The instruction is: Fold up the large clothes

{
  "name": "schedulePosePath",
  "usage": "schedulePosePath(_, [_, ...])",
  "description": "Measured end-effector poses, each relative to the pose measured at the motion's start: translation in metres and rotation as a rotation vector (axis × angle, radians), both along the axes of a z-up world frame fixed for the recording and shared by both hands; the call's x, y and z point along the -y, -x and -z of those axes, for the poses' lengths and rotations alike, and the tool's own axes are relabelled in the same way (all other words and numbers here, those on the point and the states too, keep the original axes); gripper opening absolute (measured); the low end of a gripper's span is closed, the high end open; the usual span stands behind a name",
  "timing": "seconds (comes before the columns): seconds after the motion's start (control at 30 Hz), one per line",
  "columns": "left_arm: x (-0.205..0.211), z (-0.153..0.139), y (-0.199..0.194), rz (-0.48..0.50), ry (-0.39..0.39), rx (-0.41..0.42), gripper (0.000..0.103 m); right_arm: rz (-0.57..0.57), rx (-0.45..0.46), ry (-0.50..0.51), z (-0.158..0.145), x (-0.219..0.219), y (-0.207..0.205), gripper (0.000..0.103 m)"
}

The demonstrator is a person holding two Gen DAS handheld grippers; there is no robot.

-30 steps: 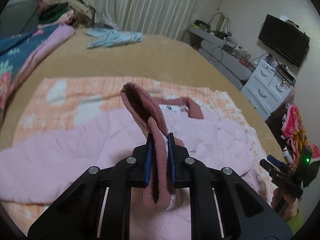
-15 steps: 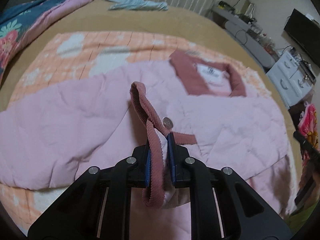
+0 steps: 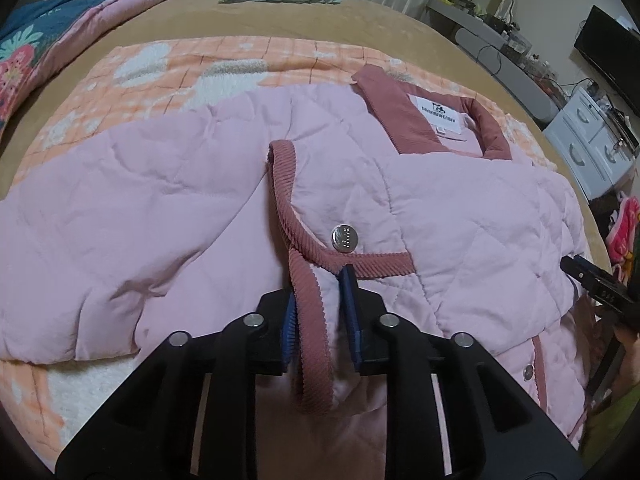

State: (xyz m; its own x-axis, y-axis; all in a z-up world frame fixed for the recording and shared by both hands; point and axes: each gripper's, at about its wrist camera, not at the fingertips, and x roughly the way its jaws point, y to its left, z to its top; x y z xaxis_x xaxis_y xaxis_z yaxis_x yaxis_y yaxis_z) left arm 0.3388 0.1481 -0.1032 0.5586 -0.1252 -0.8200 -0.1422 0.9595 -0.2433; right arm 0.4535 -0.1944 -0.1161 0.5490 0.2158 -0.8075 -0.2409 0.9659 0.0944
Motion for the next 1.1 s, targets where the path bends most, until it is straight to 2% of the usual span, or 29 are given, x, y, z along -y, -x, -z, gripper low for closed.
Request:
schedulePosePath(0.2, [0.001,-0.005,0.006,-0.017,0.001,-0.010,0.023,0.030,0.011,-0.007,-0.009,0.000,0.009,0.090])
schedulePosePath(0.33, [-0.001,-0.014,0.015,-0.028,-0.001,-0.007,0.045,0.045,0.024,-0.062,-0.027,0.004,0.025,0.092])
schedulePosePath(0.5, [0.000,-0.030,0.031,-0.021,-0.013,0.007,0.068,0.045,0.066,-0.078,-0.049,0.003,0.046,0.097])
schedulePosePath(0.6, [-0.004,-0.042,0.042,-0.042,0.000,0.035,0.092,0.047,0.086,-0.094,-0.062,0.001,0.059,0.098])
schedulePosePath(0.9, [-0.011,-0.074,0.073,-0.075,0.001,0.081,0.094,0.043,0.117,-0.124,-0.092,-0.003,0.089,0.099])
schedulePosePath(1.0, [-0.012,-0.083,0.085,-0.083,-0.013,0.098,0.094,0.051,0.164,-0.064,-0.106,-0.009,0.102,0.099])
schedulePosePath(1.1, [-0.015,-0.089,0.094,-0.088,-0.023,0.106,0.094,0.058,0.190,-0.061,-0.119,-0.013,0.112,0.099])
